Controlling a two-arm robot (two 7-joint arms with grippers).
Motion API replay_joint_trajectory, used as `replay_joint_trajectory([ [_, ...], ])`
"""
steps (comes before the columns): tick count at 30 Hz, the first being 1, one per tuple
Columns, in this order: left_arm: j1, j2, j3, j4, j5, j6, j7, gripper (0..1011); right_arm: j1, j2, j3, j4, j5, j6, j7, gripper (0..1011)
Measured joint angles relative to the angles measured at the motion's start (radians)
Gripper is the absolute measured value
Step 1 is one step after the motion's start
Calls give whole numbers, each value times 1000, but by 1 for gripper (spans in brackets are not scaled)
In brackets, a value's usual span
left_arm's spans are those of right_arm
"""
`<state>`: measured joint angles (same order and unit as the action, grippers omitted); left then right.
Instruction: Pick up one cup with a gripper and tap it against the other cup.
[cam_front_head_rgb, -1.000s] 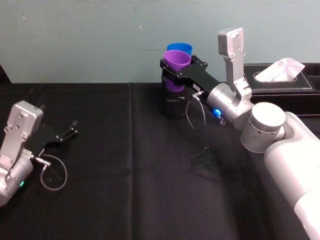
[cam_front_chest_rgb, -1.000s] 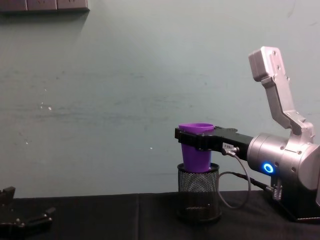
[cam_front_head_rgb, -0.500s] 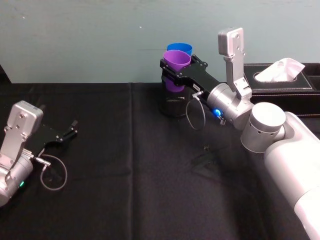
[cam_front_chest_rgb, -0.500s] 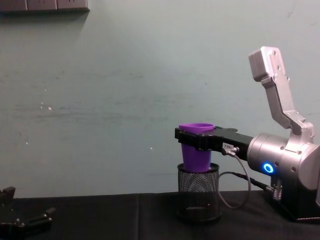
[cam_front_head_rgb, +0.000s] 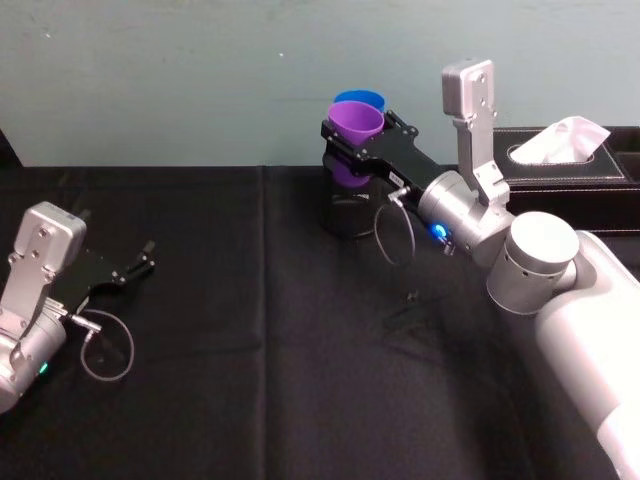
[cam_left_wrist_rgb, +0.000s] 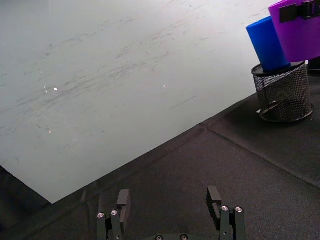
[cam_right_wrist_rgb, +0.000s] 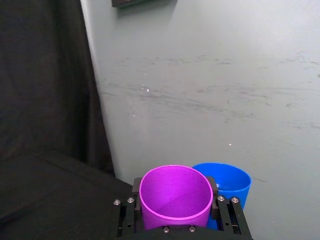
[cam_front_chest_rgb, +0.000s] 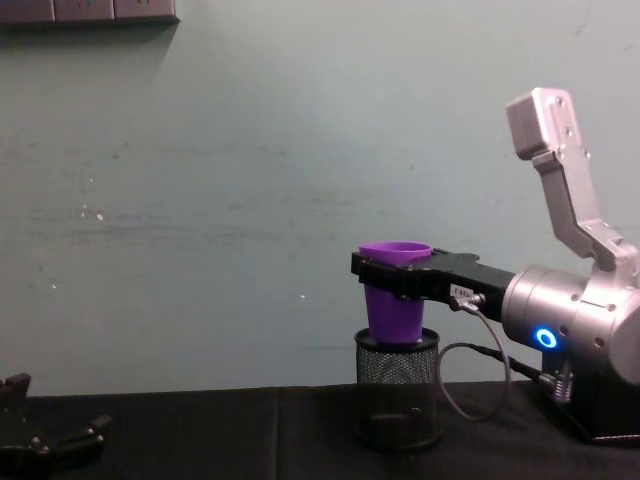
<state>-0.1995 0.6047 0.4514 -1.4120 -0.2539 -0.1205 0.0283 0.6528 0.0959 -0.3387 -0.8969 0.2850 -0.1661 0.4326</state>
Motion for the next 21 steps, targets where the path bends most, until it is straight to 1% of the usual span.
replay_joint_trajectory([
  [2,0,0,0,0,0,0,0,1000,-35,14,-3,-57,-1,13,0,735],
  [4,0,0,0,0,0,0,0,1000,-57,23,-5,-92,-2,20,-1,735],
  [5,0,0,0,0,0,0,0,1000,-80,32,-7,-124,-2,27,-1,735],
  [6,0,0,0,0,0,0,0,1000,-92,37,-7,-142,-1,29,-1,735],
  [7,0,0,0,0,0,0,0,1000,-92,37,-7,-142,-1,29,-1,735],
  [8,0,0,0,0,0,0,0,1000,-119,49,-8,-178,0,35,-1,735],
  [9,0,0,0,0,0,0,0,1000,-133,55,-9,-193,0,37,-1,735],
  [10,0,0,0,0,0,0,0,1000,-161,67,-11,-227,0,38,-1,735],
  [11,0,0,0,0,0,0,0,1000,-175,75,-13,-244,-1,38,-1,735],
  [12,0,0,0,0,0,0,0,1000,-203,88,-16,-274,-4,37,-5,735],
  [13,0,0,0,0,0,0,0,1000,-203,88,-16,-274,-4,37,-5,735],
  [14,0,0,0,0,0,0,0,1000,-229,99,-18,-301,-7,37,-8,735],
  [16,0,0,0,0,0,0,0,1000,-252,109,-18,-323,-7,37,-10,735],
  [17,0,0,0,0,0,0,0,1000,-276,119,-19,-344,-8,36,-12,735],
  [19,0,0,0,0,0,0,0,1000,-311,133,-19,-371,-7,34,-13,735],
  [20,0,0,0,0,0,0,0,1000,-311,133,-19,-371,-7,34,-13,735],
  [21,0,0,0,0,0,0,0,1000,-333,140,-18,-386,-4,31,-13,735],
])
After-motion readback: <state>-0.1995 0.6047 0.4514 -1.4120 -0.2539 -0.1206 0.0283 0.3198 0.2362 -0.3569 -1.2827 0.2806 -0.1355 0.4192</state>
